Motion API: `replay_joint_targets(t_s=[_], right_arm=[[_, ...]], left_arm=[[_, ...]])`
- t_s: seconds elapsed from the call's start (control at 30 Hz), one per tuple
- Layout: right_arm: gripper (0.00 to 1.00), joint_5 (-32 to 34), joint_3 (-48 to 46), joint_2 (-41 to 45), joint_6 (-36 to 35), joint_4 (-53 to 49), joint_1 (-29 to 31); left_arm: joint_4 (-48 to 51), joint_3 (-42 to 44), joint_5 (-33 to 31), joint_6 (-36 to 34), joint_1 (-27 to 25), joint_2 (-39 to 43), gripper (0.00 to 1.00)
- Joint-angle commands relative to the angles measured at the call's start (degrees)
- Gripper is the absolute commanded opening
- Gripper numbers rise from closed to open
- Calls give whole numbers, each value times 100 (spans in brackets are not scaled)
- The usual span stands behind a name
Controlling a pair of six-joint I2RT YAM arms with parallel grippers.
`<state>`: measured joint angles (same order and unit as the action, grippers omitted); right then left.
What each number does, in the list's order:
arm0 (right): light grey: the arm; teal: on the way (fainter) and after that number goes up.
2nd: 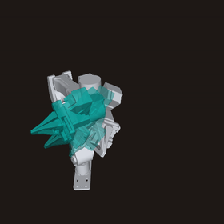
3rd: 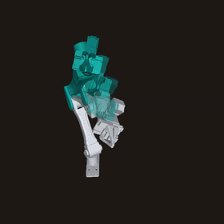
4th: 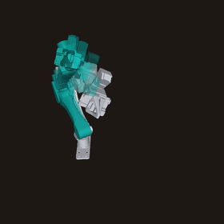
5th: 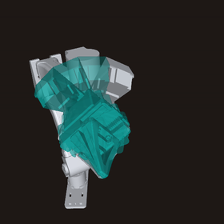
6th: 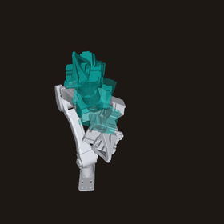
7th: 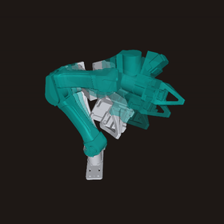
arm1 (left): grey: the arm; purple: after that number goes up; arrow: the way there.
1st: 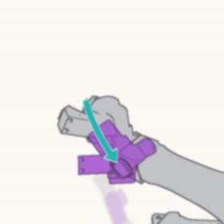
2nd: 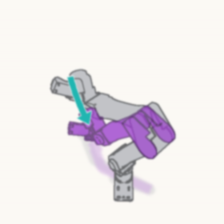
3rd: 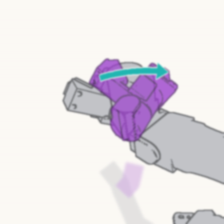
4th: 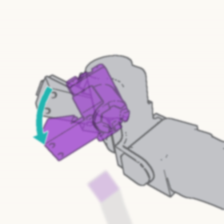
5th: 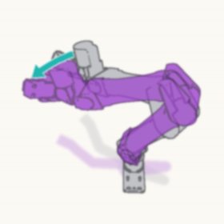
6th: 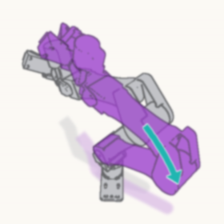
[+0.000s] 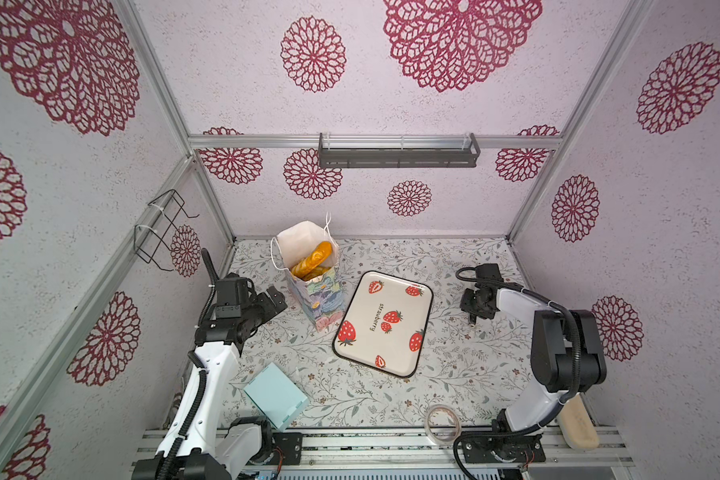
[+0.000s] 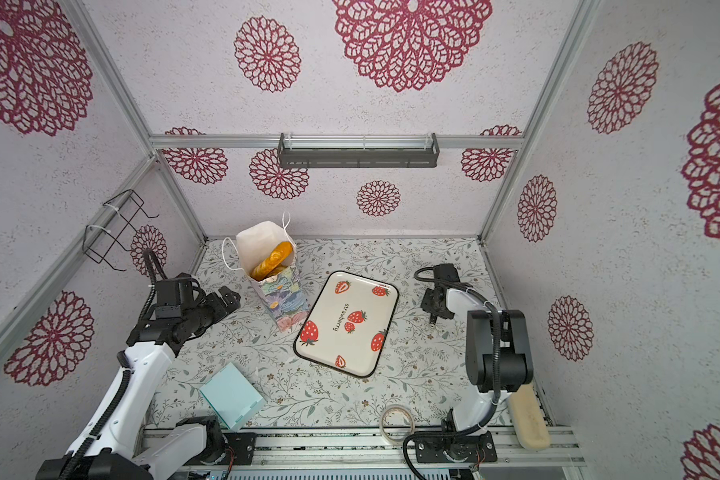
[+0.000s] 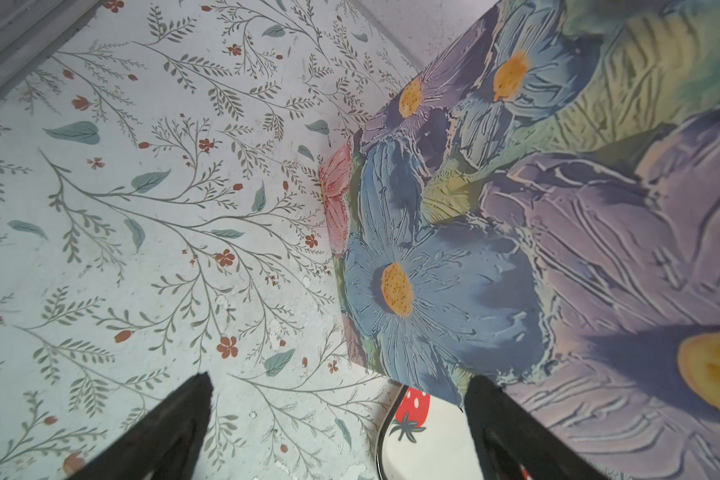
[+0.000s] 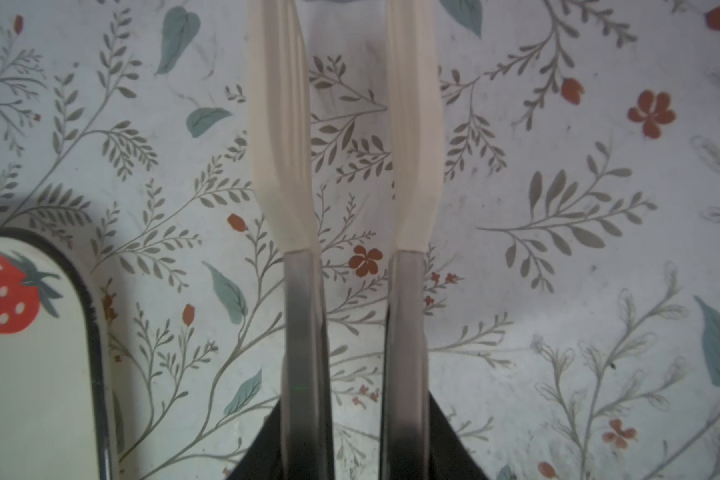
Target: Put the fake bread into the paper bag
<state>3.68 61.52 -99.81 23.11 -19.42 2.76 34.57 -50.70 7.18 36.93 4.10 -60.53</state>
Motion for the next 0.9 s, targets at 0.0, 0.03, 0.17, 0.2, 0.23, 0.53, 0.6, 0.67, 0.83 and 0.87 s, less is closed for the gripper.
replay_joint_targets(t_s=[0.0,0.03,0.17,0.2,0.23,0.53,0.6,0.67,0.83,0.87], right_arm=[[38,212,302,-114,-96,203,-47],[38,212,340,-187,-99,223,-49],[39,146,440,-403,-104,263,-99],[39,113,449,-437,-114,263,-124],[40,74,428,-448,-105,268,-156],[44,-147,343,-534,-101,343,-259],[45,-166,359,-592,-87,343,-264],[46,-172,417,-678,-79,332,-259],[48,-280,562,-873,-62,302,-225],[49,-273,563,-874,-62,303,-224]], left_arm=[[-422,136,100,177,-32,-76,100],[-449,156,96,208,-32,-106,100],[-486,199,115,284,-31,-167,100],[-482,213,101,289,-30,-156,100],[-477,223,78,298,-32,-151,100],[-374,80,47,296,-32,-248,99],[-350,61,47,266,-32,-246,99],[-338,76,12,252,-32,-231,99],[-370,75,-76,208,-32,-228,98],[-372,61,-81,194,-32,-231,98]])
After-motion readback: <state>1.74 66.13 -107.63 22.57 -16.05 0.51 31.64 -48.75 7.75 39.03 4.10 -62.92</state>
